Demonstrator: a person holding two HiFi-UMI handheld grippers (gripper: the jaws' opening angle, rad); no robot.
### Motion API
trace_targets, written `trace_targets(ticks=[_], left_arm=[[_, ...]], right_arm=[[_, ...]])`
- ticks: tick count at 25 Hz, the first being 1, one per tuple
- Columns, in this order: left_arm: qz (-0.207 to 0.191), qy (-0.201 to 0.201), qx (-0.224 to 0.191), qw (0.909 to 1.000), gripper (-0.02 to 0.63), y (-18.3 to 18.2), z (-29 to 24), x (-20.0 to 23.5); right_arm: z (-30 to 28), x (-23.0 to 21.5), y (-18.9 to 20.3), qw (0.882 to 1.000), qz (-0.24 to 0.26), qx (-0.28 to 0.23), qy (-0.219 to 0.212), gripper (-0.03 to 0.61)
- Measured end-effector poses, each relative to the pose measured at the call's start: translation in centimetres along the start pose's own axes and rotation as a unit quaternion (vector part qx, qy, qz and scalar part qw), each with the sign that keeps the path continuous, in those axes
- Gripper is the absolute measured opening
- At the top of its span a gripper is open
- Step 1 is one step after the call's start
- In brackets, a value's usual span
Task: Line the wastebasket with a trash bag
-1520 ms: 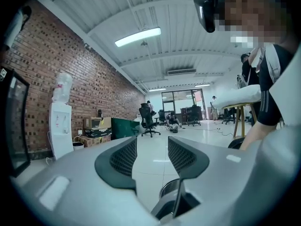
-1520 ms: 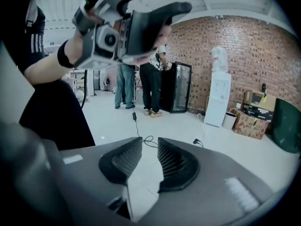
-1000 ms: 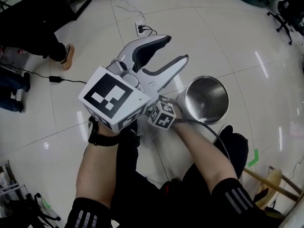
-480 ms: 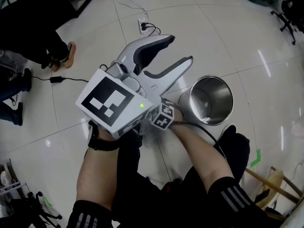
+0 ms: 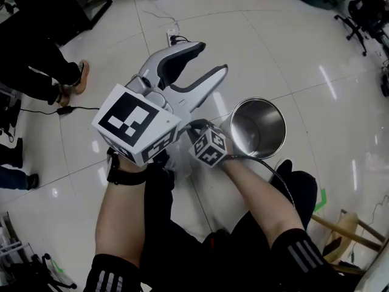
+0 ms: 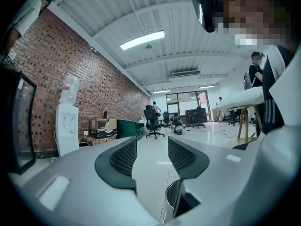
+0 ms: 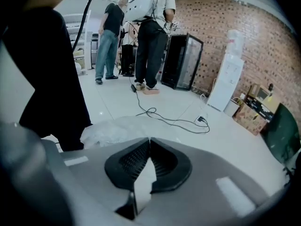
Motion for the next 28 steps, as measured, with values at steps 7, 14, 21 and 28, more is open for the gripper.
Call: trace_targets(ticks=[7,14,21,28], left_arm=[[-0.003,-0.008,-0.005,0.9999,0.201,-0.1,0.7,0.7],[-0.005,-0.014,-0.014,0.9998,0.201,-0.6,0.6,0.7],[-0.012,-0.012,-0.013,0.9998,0.201,-0.7,-0.8,0.2],[-0.018,0.024,0.037,0.9988,0.201,0.9,-3.2,-1.0]], right_arm=[[6.5,-3.7,-3.6,0.998,0.002,-0.040,0.054,0.006],[15.4,-9.1,-5.5,0.989,-0.013,-0.086,0.120,0.006],[23.5,-13.4,-3.4,0.980,-0.033,-0.090,0.174,0.006],[27.9,-15.7,2.0,0.977,-0.095,-0.080,0.173,0.006]])
Point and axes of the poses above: the fingertips, and each gripper's own axes: z backward along the fingers, x to its left, y out of its underside, the point moved 5 cm from there along z, backward along the fingers, and after that the axes turned 5 degrees about y, right-handed, at the moved point
